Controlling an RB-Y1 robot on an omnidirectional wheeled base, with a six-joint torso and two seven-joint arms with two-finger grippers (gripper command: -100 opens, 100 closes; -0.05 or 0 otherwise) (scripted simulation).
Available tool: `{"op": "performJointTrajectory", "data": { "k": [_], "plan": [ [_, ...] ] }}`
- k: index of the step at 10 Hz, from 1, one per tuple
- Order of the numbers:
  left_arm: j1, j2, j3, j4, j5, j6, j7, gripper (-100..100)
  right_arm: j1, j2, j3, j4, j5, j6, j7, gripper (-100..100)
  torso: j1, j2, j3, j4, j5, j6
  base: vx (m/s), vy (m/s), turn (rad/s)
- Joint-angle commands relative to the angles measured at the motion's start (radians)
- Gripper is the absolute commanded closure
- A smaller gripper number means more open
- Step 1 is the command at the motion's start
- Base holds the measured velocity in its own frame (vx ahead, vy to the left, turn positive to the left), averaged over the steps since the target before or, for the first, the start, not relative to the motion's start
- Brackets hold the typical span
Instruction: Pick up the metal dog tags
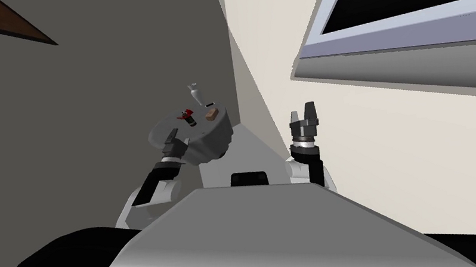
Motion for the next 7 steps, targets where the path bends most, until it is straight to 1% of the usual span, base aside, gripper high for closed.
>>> {"op": "performJointTrajectory", "data": {
  "k": [1,2,3,4,5,6,7],
  "plan": [
    [0.01,0.03,0.02,-0.01,0.032,0.05,0.01,-100,0.0,0.0,0.0,0.0,0.0,0.0,0.0,0,0.0,0.0,0.0,0.0,0.0,0.0,0.02,-0.056,0.019],
    [0.01,0.03,0.02,-0.01,0.032,0.053,0.01,-100,0.0,0.0,0.0,0.0,0.0,0.0,0.0,0,0.0,0.0,0.0,0.0,0.0,0.0,0.019,-0.051,0.019],
    [0.017,0.055,0.037,-0.017,0.059,0.093,0.02,-100,0.0,0.0,0.0,0.0,0.0,0.0,0.0,0,0.0,0.0,0.0,0.0,0.0,0.0,0.031,-0.055,0.03],
    [0.017,0.055,0.037,-0.017,0.059,0.1,0.02,-100,0.0,0.0,0.0,0.0,0.0,0.0,0.0,0,0.0,-0.001,-0.001,0.0,0.0,0.0,0.027,-0.048,0.019],
    [0.022,0.08,0.054,-0.024,0.086,0.139,0.031,-100,0.0,0.0,0.0,0.0,0.0,0.0,0.0,0,0.0,-0.001,-0.001,0.0,0.0,0.0,0.042,-0.054,0.043],
    [0.022,0.08,0.054,-0.024,0.086,0.148,0.031,-100,0.0,0.0,0.0,0.0,0.0,0.0,0.0,0,0.0,-0.002,-0.001,0.0,0.0,0.0,0.035,-0.046,0.022],
    [0.026,0.104,0.07,-0.029,0.112,0.186,0.042,-100,0.0,0.0,0.0,0.0,0.0,0.0,0.0,0,0.0,-0.002,-0.001,0.0,0.0,0.0,0.046,-0.06,0.049]
  ]
}}
